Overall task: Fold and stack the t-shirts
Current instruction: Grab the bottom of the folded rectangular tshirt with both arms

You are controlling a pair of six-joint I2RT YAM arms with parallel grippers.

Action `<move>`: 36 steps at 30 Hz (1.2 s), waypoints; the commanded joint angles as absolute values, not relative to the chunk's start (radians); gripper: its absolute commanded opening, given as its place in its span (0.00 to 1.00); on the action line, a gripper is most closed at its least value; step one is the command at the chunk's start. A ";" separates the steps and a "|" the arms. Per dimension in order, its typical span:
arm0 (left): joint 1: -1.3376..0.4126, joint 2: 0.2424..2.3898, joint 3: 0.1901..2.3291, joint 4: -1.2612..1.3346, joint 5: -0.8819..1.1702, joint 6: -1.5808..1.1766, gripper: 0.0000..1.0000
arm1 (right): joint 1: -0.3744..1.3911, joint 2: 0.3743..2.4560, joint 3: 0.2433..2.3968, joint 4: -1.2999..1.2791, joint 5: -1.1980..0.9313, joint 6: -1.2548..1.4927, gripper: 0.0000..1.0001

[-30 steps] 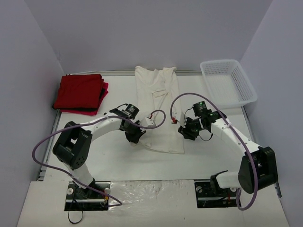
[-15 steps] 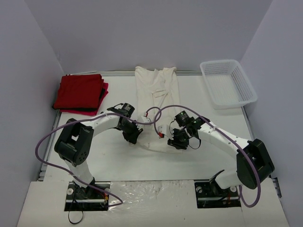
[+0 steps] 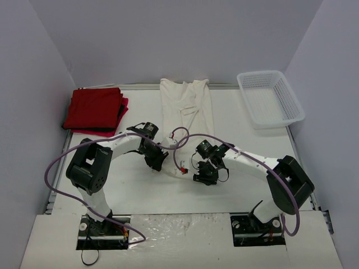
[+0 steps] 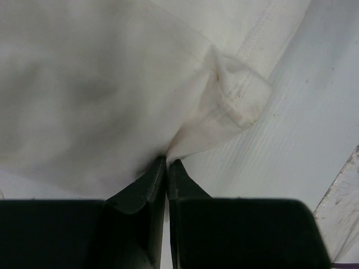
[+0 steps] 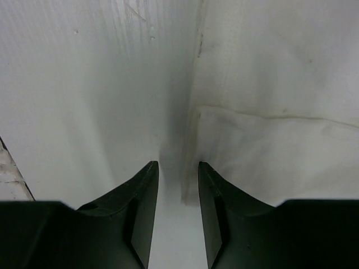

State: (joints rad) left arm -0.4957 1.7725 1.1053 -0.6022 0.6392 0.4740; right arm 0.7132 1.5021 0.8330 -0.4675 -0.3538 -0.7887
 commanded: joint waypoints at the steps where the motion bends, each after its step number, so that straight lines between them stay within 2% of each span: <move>1: -0.482 1.773 1.137 -0.629 0.661 0.483 0.02 | 0.733 1.538 0.827 -0.466 -0.322 -0.767 0.31; 18: -0.468 1.773 1.121 -0.637 0.678 0.499 0.02 | 0.753 1.624 0.782 -0.338 -0.221 -0.738 0.30; 22: -0.469 1.785 1.121 -0.643 0.680 0.506 0.02 | 0.758 1.649 0.773 -0.302 -0.193 -0.704 0.22; 25: -0.469 1.789 1.124 -0.649 0.680 0.512 0.02 | 0.761 1.667 0.798 -0.304 -0.152 -0.683 0.11; 26: -0.468 1.789 1.124 -0.649 0.677 0.512 0.02 | 0.759 1.674 0.798 -0.304 -0.144 -0.684 0.02; 27: -0.469 1.787 1.124 -0.649 0.676 0.512 0.02 | 0.759 1.686 0.801 -0.304 -0.144 -0.674 0.00; 36: -0.463 1.773 1.117 -0.655 0.670 0.520 0.02 | 0.762 1.671 0.807 -0.340 -0.178 -0.640 0.00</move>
State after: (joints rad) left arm -0.4667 1.7844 1.1053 -0.6109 0.6769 0.4763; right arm 0.7616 1.6054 0.8593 -0.3065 -0.1802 -0.6750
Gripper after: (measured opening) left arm 0.035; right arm 0.010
